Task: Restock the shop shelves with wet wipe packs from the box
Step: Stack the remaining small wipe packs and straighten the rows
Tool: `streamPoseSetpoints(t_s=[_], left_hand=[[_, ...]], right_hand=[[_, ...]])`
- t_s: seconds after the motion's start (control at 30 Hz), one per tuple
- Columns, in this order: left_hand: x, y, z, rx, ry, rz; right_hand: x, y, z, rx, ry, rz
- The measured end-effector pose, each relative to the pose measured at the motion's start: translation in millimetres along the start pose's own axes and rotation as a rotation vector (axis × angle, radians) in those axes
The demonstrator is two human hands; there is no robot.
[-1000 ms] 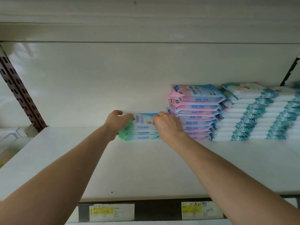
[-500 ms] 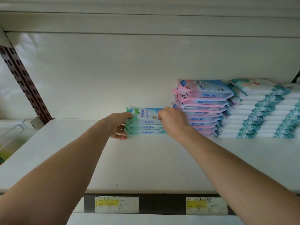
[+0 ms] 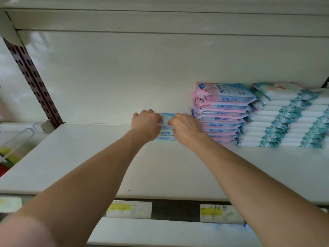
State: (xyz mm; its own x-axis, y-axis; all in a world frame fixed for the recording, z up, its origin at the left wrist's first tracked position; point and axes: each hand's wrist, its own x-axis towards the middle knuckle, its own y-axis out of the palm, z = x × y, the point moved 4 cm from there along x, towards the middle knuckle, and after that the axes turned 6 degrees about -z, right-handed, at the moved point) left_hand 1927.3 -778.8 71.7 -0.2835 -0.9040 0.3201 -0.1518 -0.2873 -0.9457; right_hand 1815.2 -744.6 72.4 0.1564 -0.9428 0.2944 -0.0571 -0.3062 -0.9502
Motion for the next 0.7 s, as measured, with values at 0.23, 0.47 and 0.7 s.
streamPoseSetpoints(t_s=[0.23,0.47,0.7], left_hand=[[-37,-20,-12,0.033,-0.057,0.03],[-93,-28,-46,-0.077,-0.074,0.033],[-132,-36,-111,-0.207,0.037,0.096]], right_hand=[[-32,-28,0,0.058,0.015,-0.071],[-94,-40,-11,0.225,0.184,-0.034],[-176,-50,-39,0.262,0.372,0.018]])
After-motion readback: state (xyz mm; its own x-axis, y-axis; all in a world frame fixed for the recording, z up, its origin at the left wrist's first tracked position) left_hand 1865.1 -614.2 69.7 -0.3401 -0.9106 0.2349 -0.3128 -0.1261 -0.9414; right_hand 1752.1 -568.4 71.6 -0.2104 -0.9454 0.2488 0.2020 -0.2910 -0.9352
